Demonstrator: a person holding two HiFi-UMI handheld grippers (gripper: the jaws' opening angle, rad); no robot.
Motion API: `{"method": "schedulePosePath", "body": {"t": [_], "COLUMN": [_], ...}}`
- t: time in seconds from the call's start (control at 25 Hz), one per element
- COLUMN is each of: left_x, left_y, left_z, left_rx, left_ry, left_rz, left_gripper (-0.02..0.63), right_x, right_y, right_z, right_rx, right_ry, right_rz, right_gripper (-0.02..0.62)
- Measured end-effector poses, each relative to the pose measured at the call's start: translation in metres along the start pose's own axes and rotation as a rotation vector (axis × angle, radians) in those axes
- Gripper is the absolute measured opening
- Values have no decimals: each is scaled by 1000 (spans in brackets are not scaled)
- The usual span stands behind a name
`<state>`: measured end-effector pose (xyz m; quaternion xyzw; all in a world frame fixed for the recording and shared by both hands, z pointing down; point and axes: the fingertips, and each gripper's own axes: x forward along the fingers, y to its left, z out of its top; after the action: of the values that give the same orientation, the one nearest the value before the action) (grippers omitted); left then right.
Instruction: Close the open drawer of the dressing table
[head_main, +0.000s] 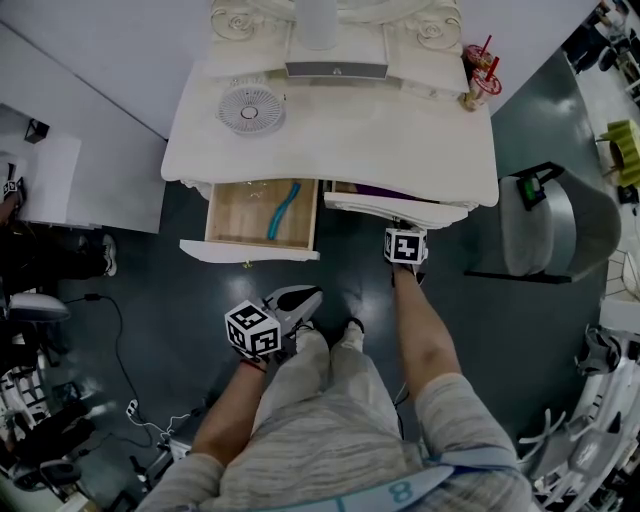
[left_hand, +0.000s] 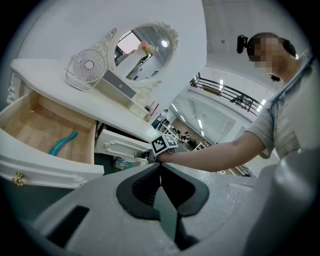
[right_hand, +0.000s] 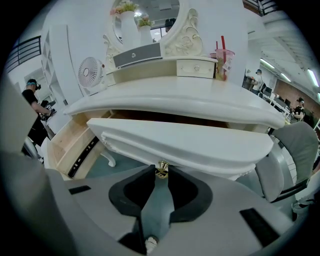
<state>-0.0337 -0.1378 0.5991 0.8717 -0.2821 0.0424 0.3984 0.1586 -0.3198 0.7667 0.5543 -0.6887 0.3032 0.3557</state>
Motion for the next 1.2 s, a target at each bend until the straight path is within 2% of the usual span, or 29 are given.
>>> {"method": "schedulePosePath", "body": {"t": [1.2], "left_x": [-7], "left_y": [15], "left_z": [-3], "left_rx": [-25], "left_ry": [-6], "left_rz": [39], "left_gripper": [17], "right_x": [33], "right_y": [-14], "right_z": [49], "right_rx": [34], "right_ry": [-61], "right_rz": [-37], "right_gripper": [78]}}
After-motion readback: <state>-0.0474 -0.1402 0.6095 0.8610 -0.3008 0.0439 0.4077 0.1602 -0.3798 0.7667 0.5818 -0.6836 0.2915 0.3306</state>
